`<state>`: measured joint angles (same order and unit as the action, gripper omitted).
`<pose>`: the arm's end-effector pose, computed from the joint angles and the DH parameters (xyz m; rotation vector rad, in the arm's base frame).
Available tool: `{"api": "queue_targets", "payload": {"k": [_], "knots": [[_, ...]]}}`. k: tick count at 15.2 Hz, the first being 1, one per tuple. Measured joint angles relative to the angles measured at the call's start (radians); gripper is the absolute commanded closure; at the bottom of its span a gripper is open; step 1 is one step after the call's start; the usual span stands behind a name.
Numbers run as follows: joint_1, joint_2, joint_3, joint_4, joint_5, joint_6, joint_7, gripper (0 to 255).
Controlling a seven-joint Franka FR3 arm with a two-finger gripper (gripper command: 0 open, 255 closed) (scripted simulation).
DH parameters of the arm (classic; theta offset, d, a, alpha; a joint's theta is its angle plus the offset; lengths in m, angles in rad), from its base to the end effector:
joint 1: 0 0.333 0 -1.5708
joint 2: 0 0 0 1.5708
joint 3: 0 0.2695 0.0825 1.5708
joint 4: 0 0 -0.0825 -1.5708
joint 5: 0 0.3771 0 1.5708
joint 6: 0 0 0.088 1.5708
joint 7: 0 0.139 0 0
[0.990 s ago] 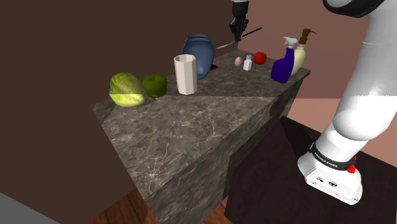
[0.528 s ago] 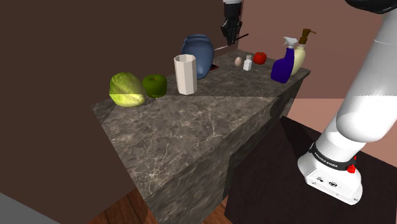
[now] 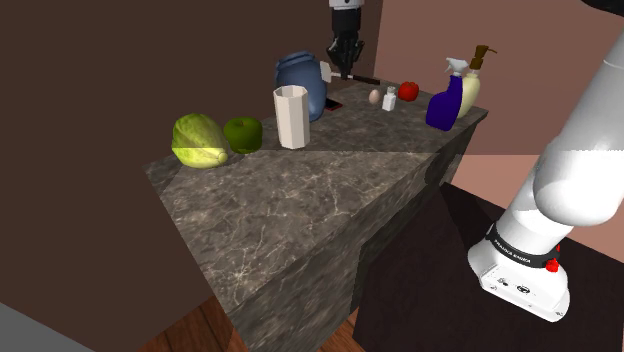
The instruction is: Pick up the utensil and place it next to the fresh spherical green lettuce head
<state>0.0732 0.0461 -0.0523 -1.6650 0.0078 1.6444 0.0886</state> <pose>0.5581 0.0131 0.4828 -3.1363 0.1076 0.1049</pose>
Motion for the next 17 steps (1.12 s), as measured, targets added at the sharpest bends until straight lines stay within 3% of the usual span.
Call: {"api": "queue_targets", "payload": {"k": [8,17], "knots": [[0.099,-0.015,0.092,-0.022,0.009,0.009,0.188,255],[0.213,0.040,0.195,0.043,0.011,0.004,0.404,255]]}}
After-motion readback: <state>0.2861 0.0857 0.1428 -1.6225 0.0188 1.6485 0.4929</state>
